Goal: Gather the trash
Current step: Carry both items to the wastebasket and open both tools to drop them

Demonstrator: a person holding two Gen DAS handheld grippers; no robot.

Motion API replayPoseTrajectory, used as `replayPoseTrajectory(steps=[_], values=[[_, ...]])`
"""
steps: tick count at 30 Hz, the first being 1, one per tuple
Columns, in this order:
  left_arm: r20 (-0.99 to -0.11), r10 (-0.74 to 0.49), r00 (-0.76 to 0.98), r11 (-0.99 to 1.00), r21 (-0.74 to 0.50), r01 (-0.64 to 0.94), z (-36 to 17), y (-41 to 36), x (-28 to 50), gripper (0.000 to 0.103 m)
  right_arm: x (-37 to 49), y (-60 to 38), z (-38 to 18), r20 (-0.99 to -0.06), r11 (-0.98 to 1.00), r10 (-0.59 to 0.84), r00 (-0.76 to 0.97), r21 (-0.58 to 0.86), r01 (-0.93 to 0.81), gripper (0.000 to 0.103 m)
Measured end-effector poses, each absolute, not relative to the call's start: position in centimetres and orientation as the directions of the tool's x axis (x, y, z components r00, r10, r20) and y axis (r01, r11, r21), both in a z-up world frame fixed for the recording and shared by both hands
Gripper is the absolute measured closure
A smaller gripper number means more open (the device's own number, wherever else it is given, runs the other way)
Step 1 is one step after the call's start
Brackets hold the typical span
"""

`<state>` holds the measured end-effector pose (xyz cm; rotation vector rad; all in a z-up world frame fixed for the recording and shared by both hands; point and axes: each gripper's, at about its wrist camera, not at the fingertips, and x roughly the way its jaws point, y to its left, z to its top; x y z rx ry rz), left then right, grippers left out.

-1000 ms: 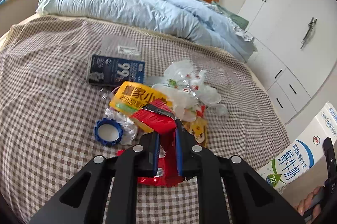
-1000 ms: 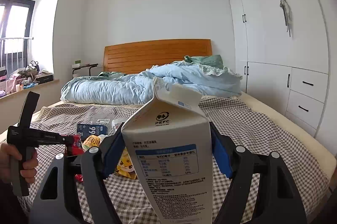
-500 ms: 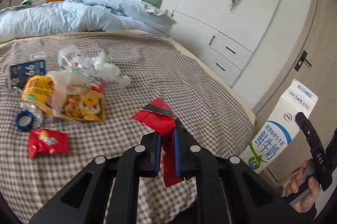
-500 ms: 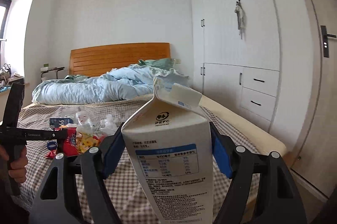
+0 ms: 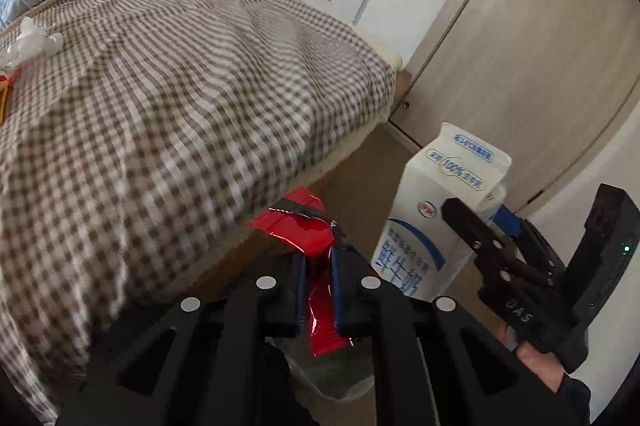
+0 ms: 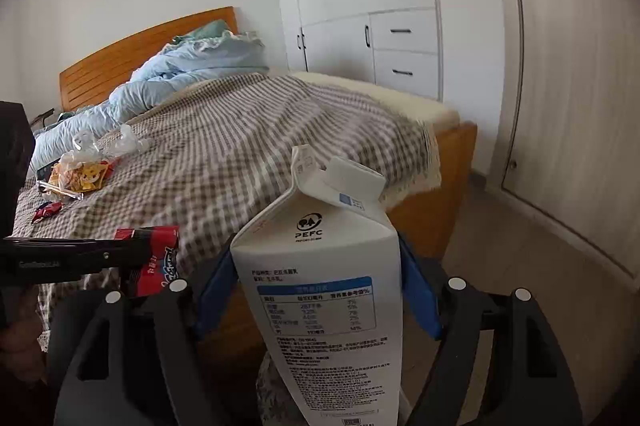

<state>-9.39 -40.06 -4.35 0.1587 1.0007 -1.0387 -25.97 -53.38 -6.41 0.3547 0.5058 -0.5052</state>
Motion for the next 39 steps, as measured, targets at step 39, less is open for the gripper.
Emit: replayPoseTrajectory(steps=[39], values=[[-0.932,-0.357,-0.067,0.559,-0.271,0.783,-15.3,-51.1,-12.8,0.092,-32.5,-54.6,-16.9,-0.826,0.685,-0.315,0.468,0.143,0.714,0.025]])
